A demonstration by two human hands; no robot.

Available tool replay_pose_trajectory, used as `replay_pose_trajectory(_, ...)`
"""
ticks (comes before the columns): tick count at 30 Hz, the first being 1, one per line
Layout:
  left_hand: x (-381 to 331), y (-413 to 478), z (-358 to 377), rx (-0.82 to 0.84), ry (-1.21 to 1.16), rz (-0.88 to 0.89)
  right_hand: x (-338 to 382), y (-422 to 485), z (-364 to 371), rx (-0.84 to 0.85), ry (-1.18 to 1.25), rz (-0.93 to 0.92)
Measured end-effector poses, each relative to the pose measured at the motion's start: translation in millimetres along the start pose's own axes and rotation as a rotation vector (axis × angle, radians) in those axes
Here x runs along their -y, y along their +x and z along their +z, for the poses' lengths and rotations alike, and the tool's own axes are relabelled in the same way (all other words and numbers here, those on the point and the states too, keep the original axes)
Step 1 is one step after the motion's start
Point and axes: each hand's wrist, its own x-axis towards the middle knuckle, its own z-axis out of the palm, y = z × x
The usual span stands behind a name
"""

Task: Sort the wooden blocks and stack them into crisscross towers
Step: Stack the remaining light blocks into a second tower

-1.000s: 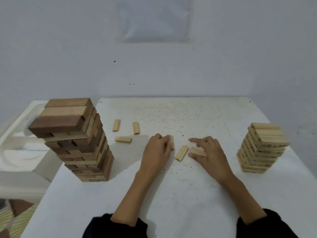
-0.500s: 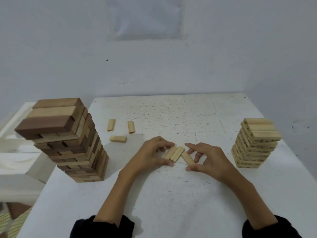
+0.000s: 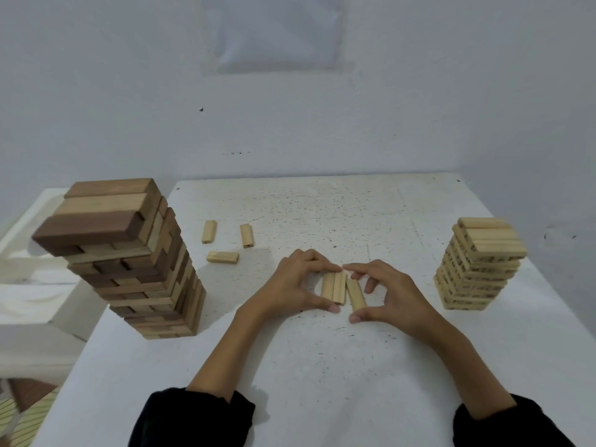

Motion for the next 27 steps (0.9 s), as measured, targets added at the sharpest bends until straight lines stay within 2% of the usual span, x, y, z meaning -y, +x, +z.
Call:
replay_pose_trajectory(3, -1, -1, 1, -0.02, 0.003, -0.009, 3, 2, 4, 0.004, -0.156, -0.006)
replay_pose_trajectory(6, 3, -6, -3, -0.021, 0.011, -0.032, -1, 1, -5, 0.059, -0.21, -0.031)
replay_pose_trajectory(13, 2, -9, 1, -0.077, 0.05, -0.036, -10, 6, 1, 0.003, -0.183, -0.029)
replay_pose_trajectory(23, 5, -11, 7, -0.144, -0.004, -0.009, -6, 10, 5, 0.022, -0.272, -0.069)
replay_pose_trajectory(27, 0, -11, 0, -0.142, -0.039, -0.011, 1, 9, 4, 0.008, -0.179, -0.08)
